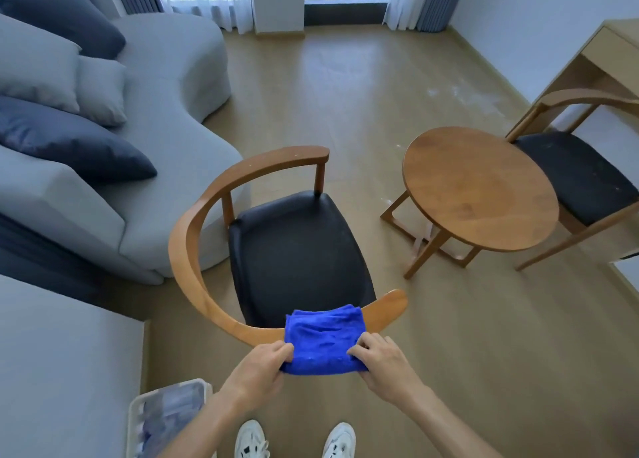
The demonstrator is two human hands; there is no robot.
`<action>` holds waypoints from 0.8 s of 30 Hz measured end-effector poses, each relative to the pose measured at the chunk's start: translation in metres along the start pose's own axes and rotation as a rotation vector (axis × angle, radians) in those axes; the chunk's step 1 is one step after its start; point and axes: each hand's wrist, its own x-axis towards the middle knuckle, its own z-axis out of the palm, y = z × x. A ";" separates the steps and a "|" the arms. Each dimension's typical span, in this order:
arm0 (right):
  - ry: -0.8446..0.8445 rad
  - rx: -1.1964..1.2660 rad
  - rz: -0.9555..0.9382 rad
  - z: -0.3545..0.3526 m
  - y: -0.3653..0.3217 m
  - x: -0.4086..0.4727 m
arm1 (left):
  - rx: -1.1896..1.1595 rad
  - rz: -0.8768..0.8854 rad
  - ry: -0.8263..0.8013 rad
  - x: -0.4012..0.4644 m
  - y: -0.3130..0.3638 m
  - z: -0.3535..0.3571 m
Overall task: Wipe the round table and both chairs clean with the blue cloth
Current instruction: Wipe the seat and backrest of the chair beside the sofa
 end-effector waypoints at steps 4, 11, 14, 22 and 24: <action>0.060 0.030 -0.015 -0.009 0.002 0.007 | -0.002 -0.011 0.055 0.006 0.003 -0.012; -0.024 0.262 0.007 -0.072 0.015 0.027 | -0.091 -0.005 0.171 0.030 0.027 -0.079; -0.081 0.306 0.021 -0.086 0.021 0.045 | -0.155 -0.090 0.154 0.050 0.023 -0.087; -0.066 0.131 0.205 -0.028 0.039 0.094 | -0.072 -0.321 0.088 0.092 -0.014 -0.046; -0.006 0.094 0.201 -0.012 0.041 0.093 | -0.048 -0.303 0.126 0.089 -0.018 -0.035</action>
